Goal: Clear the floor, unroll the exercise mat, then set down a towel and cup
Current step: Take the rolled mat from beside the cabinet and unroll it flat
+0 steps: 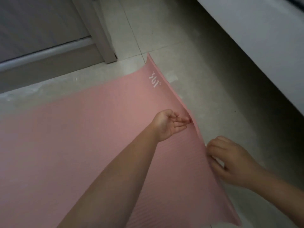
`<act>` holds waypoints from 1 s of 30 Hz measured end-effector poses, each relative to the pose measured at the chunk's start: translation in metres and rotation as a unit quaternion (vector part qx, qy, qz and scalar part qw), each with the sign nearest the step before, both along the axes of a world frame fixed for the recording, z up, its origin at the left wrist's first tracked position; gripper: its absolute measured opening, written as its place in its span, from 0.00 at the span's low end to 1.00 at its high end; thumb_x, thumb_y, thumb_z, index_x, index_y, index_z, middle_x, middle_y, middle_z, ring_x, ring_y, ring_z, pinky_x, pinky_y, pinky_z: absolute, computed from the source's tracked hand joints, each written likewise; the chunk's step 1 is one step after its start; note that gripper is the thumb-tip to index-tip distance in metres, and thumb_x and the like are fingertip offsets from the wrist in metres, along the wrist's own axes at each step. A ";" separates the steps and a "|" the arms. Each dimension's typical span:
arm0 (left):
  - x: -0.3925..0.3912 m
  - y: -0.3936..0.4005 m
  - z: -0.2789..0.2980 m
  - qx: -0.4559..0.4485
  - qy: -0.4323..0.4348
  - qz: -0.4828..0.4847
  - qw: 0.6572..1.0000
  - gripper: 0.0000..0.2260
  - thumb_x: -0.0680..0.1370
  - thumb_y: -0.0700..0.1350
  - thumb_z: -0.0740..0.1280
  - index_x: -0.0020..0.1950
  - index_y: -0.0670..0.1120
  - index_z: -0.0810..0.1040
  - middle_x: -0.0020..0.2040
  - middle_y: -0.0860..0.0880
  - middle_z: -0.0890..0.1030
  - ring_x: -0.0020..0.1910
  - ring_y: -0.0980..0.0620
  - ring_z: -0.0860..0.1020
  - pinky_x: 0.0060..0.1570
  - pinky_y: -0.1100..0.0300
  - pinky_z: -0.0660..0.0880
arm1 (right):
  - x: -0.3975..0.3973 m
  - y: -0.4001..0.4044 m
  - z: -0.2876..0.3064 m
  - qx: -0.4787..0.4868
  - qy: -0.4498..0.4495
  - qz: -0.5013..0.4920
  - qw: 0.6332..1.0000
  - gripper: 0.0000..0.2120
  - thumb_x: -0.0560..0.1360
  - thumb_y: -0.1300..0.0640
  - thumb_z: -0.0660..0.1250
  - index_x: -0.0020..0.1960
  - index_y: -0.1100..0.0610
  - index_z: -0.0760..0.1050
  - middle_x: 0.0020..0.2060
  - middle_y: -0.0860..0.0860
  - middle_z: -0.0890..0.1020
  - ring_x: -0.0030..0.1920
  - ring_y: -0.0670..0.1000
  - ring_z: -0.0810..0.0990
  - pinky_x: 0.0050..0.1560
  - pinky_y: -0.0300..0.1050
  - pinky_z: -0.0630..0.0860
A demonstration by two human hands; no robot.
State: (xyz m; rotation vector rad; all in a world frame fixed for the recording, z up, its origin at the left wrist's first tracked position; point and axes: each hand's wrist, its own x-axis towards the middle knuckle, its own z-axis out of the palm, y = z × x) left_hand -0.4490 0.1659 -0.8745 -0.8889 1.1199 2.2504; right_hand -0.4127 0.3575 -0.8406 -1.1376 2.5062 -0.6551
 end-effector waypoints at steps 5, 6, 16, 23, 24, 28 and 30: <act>-0.020 0.034 -0.018 -0.030 -0.016 -0.033 0.999 0.15 0.76 0.32 0.47 0.34 0.44 0.66 0.35 0.45 0.78 0.43 0.49 0.75 0.48 0.60 0.70 | 0.001 0.013 -0.033 0.229 0.100 0.075 0.965 0.08 0.52 0.53 0.72 0.27 0.56 0.77 0.30 0.49 0.82 0.35 0.53 0.83 0.44 0.47 0.75; -0.021 0.037 -0.022 -0.051 -0.012 -0.036 0.998 0.14 0.77 0.33 0.49 0.36 0.44 0.67 0.38 0.45 0.76 0.46 0.48 0.74 0.53 0.58 0.70 | -0.006 0.016 -0.044 0.258 0.079 0.030 0.963 0.14 0.47 0.54 0.76 0.29 0.58 0.79 0.34 0.52 0.85 0.39 0.53 0.85 0.45 0.50 0.80; 0.051 -0.015 -0.087 -0.664 0.040 -0.458 0.589 0.38 0.74 0.59 0.63 0.76 0.43 0.50 0.78 0.43 0.46 0.77 0.42 0.44 0.74 0.47 0.48 | -0.016 0.027 -0.117 0.183 -0.116 -0.312 0.925 0.18 0.72 0.68 0.55 0.62 0.60 0.67 0.55 0.64 0.71 0.49 0.65 0.77 0.48 0.53 0.74; 0.078 -0.036 -0.090 -0.653 0.052 -0.498 0.568 0.42 0.73 0.62 0.63 0.77 0.44 0.44 0.78 0.44 0.40 0.76 0.42 0.39 0.74 0.44 0.45 | -0.008 0.032 -0.112 0.206 -0.145 -0.293 0.923 0.19 0.72 0.69 0.56 0.62 0.62 0.67 0.56 0.66 0.73 0.54 0.65 0.76 0.54 0.51 0.73; 0.080 -0.035 -0.091 -0.649 0.054 -0.503 0.569 0.43 0.73 0.62 0.63 0.77 0.45 0.44 0.78 0.44 0.40 0.76 0.43 0.39 0.74 0.44 0.44 | -0.006 0.034 -0.111 0.210 -0.150 -0.293 0.921 0.19 0.72 0.69 0.56 0.62 0.63 0.67 0.55 0.66 0.73 0.53 0.64 0.76 0.54 0.51 0.73; 0.090 -0.031 -0.093 -0.646 0.061 -0.506 0.568 0.44 0.72 0.61 0.64 0.77 0.45 0.43 0.78 0.44 0.39 0.76 0.44 0.39 0.74 0.45 0.43 | 0.011 0.037 -0.107 0.259 -0.112 -0.301 0.911 0.18 0.73 0.67 0.57 0.62 0.60 0.68 0.55 0.64 0.73 0.55 0.63 0.74 0.54 0.52 0.72; 0.093 -0.033 -0.094 -0.646 0.066 -0.505 0.568 0.44 0.72 0.61 0.64 0.77 0.45 0.43 0.78 0.45 0.39 0.77 0.44 0.39 0.74 0.45 0.43 | 0.018 0.033 -0.108 0.315 -0.019 -0.280 0.907 0.16 0.74 0.64 0.58 0.61 0.59 0.69 0.62 0.64 0.70 0.63 0.61 0.69 0.62 0.54 0.66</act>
